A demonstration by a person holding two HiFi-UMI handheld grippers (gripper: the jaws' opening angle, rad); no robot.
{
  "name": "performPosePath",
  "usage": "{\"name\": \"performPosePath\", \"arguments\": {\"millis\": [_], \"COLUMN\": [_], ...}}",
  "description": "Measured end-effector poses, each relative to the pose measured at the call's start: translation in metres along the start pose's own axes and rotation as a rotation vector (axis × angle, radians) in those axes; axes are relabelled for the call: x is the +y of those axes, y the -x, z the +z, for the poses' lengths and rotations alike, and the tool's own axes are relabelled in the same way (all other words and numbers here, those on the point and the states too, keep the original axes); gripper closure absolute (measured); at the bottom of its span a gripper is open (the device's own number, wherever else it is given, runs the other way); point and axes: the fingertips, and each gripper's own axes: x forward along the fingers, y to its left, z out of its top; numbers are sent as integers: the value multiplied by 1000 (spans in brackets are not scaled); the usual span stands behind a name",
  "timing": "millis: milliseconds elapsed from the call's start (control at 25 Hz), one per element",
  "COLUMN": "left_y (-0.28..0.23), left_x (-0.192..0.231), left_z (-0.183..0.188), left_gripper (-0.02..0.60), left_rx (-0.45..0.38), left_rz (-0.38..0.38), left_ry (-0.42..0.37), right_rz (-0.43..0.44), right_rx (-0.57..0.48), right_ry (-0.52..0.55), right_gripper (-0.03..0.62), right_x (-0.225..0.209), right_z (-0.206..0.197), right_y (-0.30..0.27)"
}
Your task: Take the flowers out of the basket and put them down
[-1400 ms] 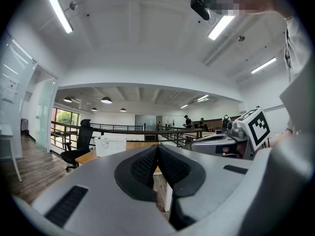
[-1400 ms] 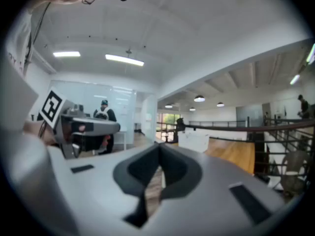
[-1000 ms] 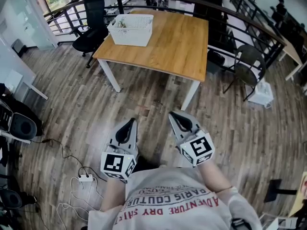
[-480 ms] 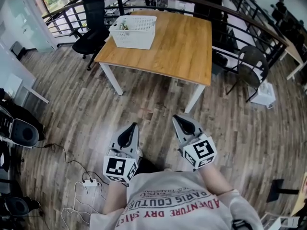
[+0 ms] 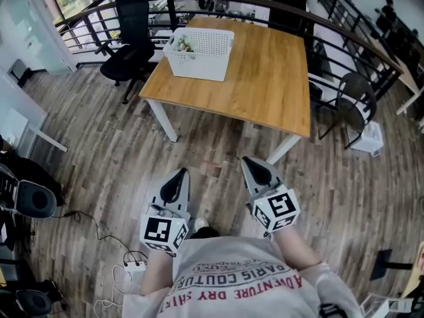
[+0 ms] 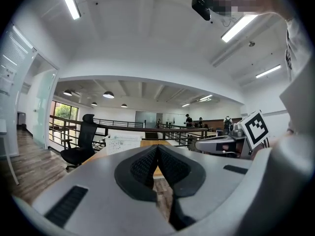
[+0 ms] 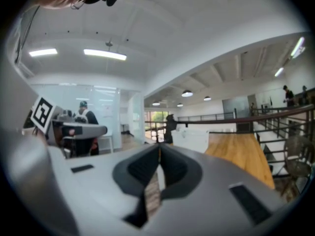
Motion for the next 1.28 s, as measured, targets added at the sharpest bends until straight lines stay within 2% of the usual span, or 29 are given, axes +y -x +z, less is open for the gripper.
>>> {"name": "performPosePath", "arguments": {"millis": [240,400,680,920,1120,1280], "left_y": [-7,-11,-34,-83,-164,-235], "left_x": [82,125,176,222,269,289], "left_z": [15,10,0,-12,4,20], "left_gripper": [555,555,555,555,555,555], "left_rx": [-4,-1,11,15,5,-20], "left_rz": [-15,11,56,128,197,216], "left_ry": [-12,14,37,27,19,9], "right_rz": [21,46,104,166,219,243], "right_rx": [-24,-2,42,46,29,23], "right_ry": [16,27,46,47,78,86], "right_gripper": [565,565,565,565,565,565], "right_x": [40,59,62,33,-22,-74], "right_z": [26,24,18,10,34,50], "right_y": [-79,-121,-185,-257,-339,-391]}}
